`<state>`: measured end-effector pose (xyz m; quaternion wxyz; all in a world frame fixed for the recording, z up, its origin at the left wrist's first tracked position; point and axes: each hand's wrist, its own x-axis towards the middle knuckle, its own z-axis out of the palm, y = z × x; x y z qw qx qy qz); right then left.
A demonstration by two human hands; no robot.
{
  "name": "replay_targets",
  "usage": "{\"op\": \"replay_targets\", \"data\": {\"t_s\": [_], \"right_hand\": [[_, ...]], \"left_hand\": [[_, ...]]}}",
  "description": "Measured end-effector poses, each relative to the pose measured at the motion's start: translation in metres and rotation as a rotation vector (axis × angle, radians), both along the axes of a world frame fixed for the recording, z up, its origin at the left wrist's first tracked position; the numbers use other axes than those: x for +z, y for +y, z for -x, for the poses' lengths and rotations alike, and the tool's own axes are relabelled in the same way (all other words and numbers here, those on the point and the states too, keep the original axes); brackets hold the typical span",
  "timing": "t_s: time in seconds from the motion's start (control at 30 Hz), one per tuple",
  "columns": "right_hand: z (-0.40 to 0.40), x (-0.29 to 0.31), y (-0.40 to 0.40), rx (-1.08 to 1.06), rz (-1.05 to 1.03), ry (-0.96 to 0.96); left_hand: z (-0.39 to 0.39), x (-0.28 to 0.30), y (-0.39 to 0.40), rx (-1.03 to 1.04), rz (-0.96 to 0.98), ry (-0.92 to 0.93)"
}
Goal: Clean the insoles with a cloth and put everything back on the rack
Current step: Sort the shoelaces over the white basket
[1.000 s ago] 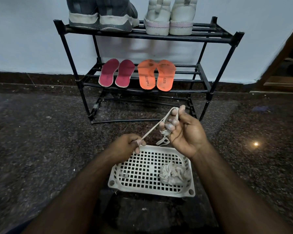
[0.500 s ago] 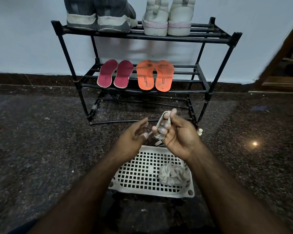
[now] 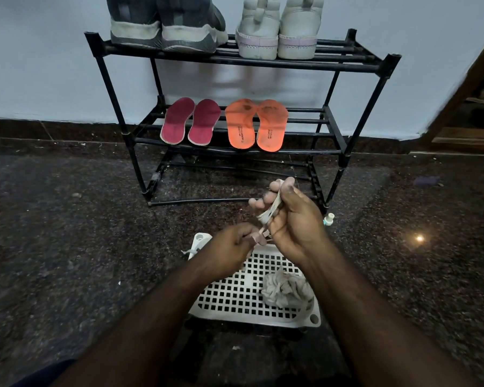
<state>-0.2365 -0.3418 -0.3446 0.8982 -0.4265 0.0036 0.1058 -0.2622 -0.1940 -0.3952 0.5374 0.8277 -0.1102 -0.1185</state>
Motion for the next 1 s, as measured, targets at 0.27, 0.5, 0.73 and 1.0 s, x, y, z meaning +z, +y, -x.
{"op": "replay_targets", "data": {"t_s": [0.27, 0.5, 0.73, 1.0], "right_hand": [[-0.009, -0.034, -0.006, -0.163, 0.749, -0.166], [0.008, -0.023, -0.004, 0.358, 0.844, 0.046], [0.013, -0.009, -0.006, 0.655, 0.409, 0.1], [0.007, -0.003, -0.005, 0.396, -0.058, 0.036]], "left_hand": [[0.001, 0.019, 0.008, 0.019, -0.284, -0.152], [-0.006, 0.028, 0.029, 0.166, -0.254, -0.384], [-0.011, 0.024, 0.033, 0.288, 0.007, -0.302], [-0.007, 0.003, 0.021, 0.201, -0.026, -0.093]]}}
